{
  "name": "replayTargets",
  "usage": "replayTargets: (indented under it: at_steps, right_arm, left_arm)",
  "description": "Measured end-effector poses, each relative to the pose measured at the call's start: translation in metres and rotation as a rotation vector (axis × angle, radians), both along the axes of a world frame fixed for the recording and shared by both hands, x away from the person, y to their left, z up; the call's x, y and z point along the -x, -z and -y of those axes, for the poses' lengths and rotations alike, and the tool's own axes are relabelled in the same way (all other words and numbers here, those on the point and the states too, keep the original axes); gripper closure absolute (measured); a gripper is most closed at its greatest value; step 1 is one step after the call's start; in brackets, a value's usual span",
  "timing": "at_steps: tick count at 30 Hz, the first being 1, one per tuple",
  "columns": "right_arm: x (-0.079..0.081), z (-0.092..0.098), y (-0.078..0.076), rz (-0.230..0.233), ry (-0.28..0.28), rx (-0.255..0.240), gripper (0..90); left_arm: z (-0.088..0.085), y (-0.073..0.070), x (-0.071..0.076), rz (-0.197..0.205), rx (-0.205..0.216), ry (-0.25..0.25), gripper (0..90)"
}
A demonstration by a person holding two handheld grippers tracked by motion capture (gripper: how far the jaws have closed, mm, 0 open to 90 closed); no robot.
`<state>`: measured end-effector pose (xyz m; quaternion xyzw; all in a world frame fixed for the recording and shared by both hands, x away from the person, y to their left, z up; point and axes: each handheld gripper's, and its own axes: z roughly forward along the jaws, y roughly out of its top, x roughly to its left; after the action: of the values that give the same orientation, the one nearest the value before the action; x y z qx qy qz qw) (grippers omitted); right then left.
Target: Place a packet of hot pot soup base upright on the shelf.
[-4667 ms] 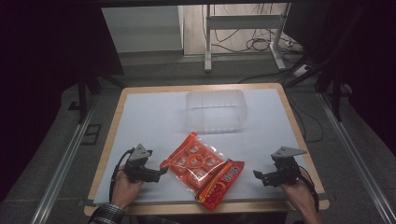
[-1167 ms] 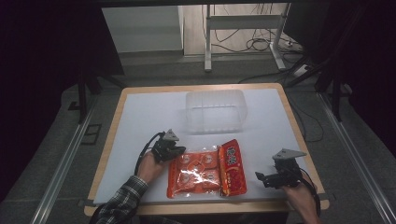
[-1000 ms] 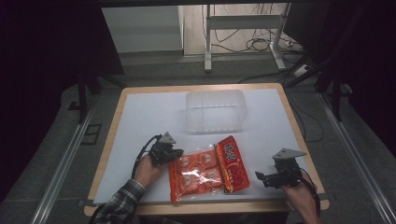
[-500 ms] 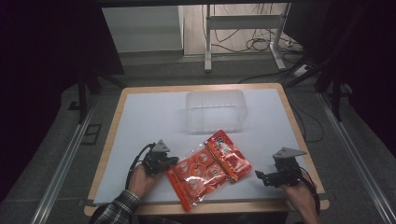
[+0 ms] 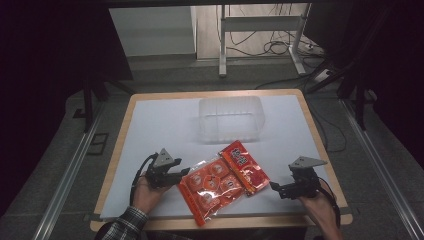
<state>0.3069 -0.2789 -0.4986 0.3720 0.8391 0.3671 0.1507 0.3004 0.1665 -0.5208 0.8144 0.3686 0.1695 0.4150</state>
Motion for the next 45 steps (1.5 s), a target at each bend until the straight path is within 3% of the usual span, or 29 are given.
replayTargets:
  at_steps: [2, 3, 5, 10, 11, 13, 20, 36, 40, 45]
  right_arm:
    - [0.0, -0.001, 0.0, -0.003, -0.002, -0.004, 1.3]
    - [0.0, -0.002, 0.0, -0.004, -0.007, -0.007, 1.3]
    - [-0.001, -0.005, 0.0, -0.008, -0.017, -0.019, 1.3]
    - [-0.003, -0.009, -0.001, -0.011, -0.028, -0.027, 1.3]
    - [-0.004, -0.012, 0.0, -0.015, -0.041, -0.021, 1.3]
    - [-0.004, -0.016, 0.002, -0.026, -0.056, -0.01, 1.3]
    - [-0.007, -0.031, 0.009, -0.066, -0.121, -0.015, 1.3]
    - [-0.009, -0.049, 0.025, -0.192, -0.197, -0.056, 1.4]
    - [-0.011, -0.053, 0.026, -0.207, -0.21, -0.087, 1.6]
    - [-0.014, -0.057, 0.025, -0.207, -0.22, -0.09, 2.7]
  left_arm:
    - [-0.001, 0.0, 0.002, 0.004, 0.004, -0.006, 36.9]
    - [-0.002, 0.0, 0.005, 0.009, 0.013, -0.013, 36.9]
    - [-0.003, 0.0, 0.012, 0.017, 0.021, -0.023, 25.4]
    - [-0.003, -0.001, 0.024, 0.029, 0.007, -0.034, 13.7]
    - [-0.003, -0.001, 0.029, 0.036, -0.002, -0.04, 7.6]
    - [-0.003, -0.001, 0.032, 0.04, -0.005, -0.04, 5.5]
    - [-0.007, -0.001, 0.046, 0.056, -0.039, -0.058, 3.0]
    - [-0.006, 0.002, 0.045, 0.065, -0.064, -0.052, 2.9]
    - [-0.006, 0.002, 0.045, 0.069, -0.061, -0.05, 2.8]
    - [-0.006, 0.002, 0.045, 0.068, -0.057, -0.05, 2.8]
